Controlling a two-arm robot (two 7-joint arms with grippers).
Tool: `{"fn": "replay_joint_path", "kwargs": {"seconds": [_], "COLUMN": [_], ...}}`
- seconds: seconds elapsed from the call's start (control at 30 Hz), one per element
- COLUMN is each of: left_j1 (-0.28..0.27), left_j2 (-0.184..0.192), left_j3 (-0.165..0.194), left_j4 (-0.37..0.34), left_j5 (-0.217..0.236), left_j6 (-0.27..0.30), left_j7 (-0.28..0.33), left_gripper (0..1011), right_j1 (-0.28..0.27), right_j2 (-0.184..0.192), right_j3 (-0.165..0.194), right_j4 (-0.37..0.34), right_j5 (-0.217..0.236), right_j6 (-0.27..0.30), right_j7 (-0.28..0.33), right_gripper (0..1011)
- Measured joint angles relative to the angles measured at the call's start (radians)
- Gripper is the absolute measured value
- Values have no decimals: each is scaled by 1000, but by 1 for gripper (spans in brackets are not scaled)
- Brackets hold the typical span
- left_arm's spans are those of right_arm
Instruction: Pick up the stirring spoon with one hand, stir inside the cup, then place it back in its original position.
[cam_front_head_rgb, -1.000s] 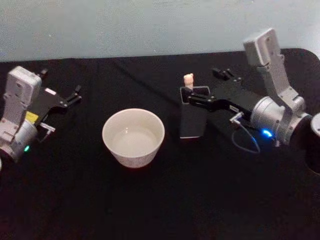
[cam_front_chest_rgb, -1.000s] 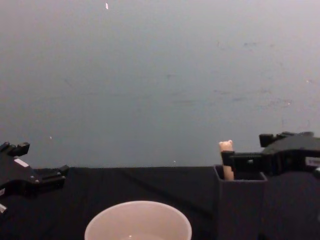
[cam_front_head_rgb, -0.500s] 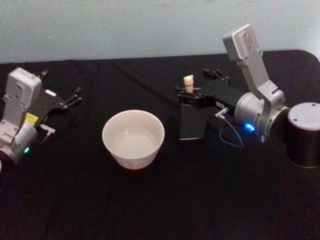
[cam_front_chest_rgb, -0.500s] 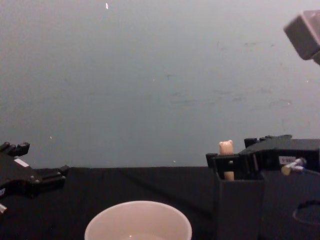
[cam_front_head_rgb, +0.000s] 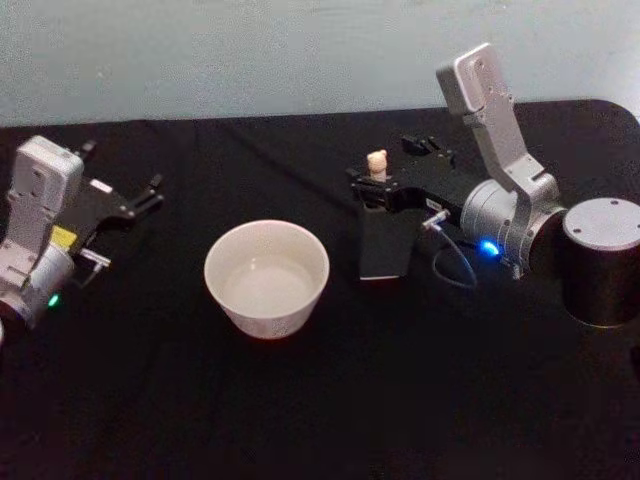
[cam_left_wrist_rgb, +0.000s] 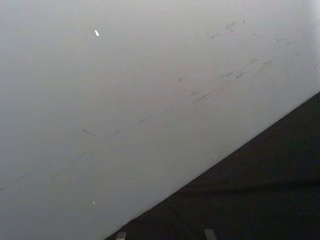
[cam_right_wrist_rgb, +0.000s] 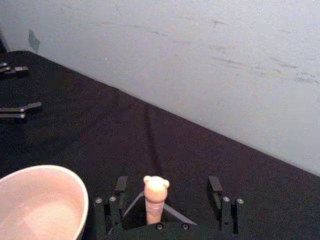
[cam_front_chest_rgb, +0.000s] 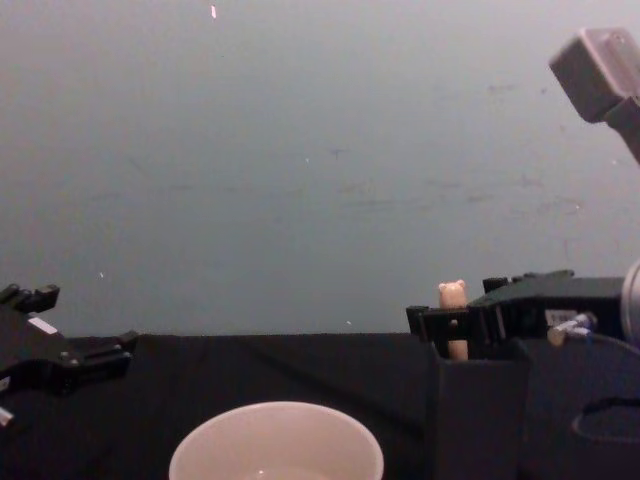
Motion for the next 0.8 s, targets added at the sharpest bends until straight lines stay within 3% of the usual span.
{"fn": "replay_joint_path", "kwargs": {"seconds": [0.27,0.53,0.57,0.8], "left_j1": [0,0,0,0], "left_j2": [0,0,0,0], "left_j3": [0,0,0,0], "left_j4": [0,0,0,0], "left_j5": [0,0,0,0], "left_j6": [0,0,0,0], "left_j7": [0,0,0,0], "left_gripper": [1001,1001,1001,1001], "right_j1": [-1,-2,-2,-3], "right_j2": [2,3,3,4], "right_j3": [0,-1,-1,-1], "right_j4": [-2,-3,-3,-4], "right_j5": [1,1,1,1], "right_j6": [-1,-3,-3,-4], "right_j7": [0,-1,-1,-1], "right_gripper": [991,838,746,548]}}
